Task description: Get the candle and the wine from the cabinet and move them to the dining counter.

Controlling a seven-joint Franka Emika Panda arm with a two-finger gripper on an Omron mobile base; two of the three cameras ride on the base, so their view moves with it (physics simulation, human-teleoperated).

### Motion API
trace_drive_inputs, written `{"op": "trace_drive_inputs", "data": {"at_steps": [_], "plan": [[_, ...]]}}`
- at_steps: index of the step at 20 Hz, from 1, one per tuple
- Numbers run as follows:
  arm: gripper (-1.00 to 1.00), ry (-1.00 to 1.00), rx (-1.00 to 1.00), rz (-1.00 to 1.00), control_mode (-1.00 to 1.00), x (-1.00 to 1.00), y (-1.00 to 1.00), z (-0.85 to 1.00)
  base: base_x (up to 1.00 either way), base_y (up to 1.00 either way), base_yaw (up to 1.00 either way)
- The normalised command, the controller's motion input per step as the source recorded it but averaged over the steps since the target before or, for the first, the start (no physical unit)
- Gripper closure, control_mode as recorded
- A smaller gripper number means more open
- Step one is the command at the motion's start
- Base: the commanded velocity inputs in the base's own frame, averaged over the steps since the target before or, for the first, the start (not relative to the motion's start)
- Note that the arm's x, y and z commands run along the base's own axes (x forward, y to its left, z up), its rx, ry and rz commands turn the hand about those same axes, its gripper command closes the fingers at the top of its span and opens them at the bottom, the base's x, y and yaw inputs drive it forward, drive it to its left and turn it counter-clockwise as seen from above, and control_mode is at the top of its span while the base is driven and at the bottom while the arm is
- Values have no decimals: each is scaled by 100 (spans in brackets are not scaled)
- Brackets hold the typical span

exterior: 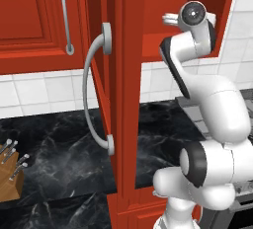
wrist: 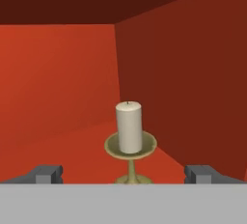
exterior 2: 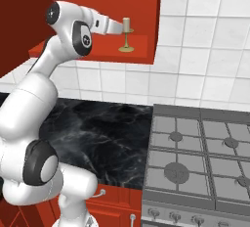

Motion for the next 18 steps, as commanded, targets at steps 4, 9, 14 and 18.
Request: {"op": "trace_drive_inputs", "data": {"at_steps": [4, 9, 14, 18], "plan": [[-100, 0, 0, 0, -100, 27, 0, 0, 0, 0, 0], [-100, 0, 0, 0, -100, 25, 0, 0, 0, 0, 0], [-100, 0, 0, 0, -100, 26, 0, 0, 0, 0, 0], [-100, 0, 0, 0, -100, 22, -11, 0, 0, 0, 0]]}}
